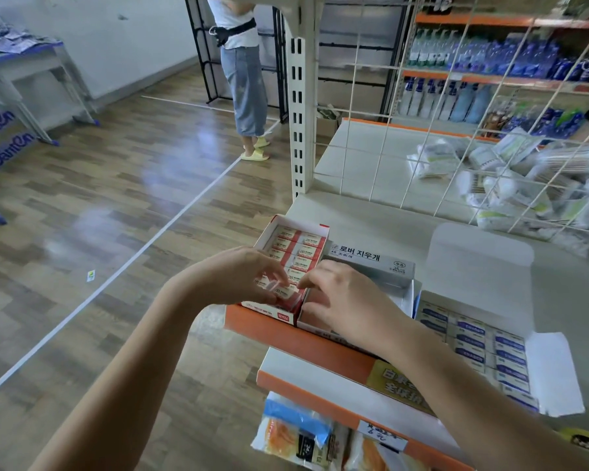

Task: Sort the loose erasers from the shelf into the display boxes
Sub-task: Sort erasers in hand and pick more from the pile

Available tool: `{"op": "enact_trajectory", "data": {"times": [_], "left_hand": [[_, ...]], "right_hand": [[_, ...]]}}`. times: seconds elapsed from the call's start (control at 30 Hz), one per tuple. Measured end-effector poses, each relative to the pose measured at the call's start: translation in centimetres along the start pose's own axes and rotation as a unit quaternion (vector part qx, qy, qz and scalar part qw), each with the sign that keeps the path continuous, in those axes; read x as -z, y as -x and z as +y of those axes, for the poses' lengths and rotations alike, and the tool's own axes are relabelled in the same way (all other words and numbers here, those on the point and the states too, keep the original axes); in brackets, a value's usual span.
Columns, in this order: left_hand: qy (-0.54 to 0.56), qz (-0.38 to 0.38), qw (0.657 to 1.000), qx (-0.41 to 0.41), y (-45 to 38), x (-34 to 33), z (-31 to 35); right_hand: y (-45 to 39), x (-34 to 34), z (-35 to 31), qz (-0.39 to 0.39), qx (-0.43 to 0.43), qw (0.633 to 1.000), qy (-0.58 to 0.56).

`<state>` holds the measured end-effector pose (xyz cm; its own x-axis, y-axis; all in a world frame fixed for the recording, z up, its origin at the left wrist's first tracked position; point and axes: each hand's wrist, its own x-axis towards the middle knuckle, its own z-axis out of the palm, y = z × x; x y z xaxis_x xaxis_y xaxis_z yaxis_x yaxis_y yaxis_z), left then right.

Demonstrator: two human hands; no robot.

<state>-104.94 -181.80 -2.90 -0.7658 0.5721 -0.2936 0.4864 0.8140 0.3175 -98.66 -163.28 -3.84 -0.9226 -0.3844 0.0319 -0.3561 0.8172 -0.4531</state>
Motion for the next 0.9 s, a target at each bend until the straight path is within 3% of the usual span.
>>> {"op": "enact_trajectory", "data": {"times": [0.27,0.6,0.77,0.9], "left_hand": [[0.019,-0.065,0.998,0.013,-0.5,0.6,0.6],[0.012,-0.026,0.999,0.017,-0.5,-0.3,0.5],[-0.012,-0.056,0.998,0.037,-0.8,0.4,1.6],[-0.109,0.017,0.994,0.007,-2.3,2.3,3.9]], "right_hand": [[-0.1,-0.2,0.2,0.004,0.003,1.0,0.002],[-0.3,-0.5,0.3,-0.004,0.009,1.0,0.02],[-0.9,-0.4,-0.2,-0.054,0.033,0.995,0.076],[-1.1,2.9,0.9,-0.046,0.042,0.991,0.122]]}}
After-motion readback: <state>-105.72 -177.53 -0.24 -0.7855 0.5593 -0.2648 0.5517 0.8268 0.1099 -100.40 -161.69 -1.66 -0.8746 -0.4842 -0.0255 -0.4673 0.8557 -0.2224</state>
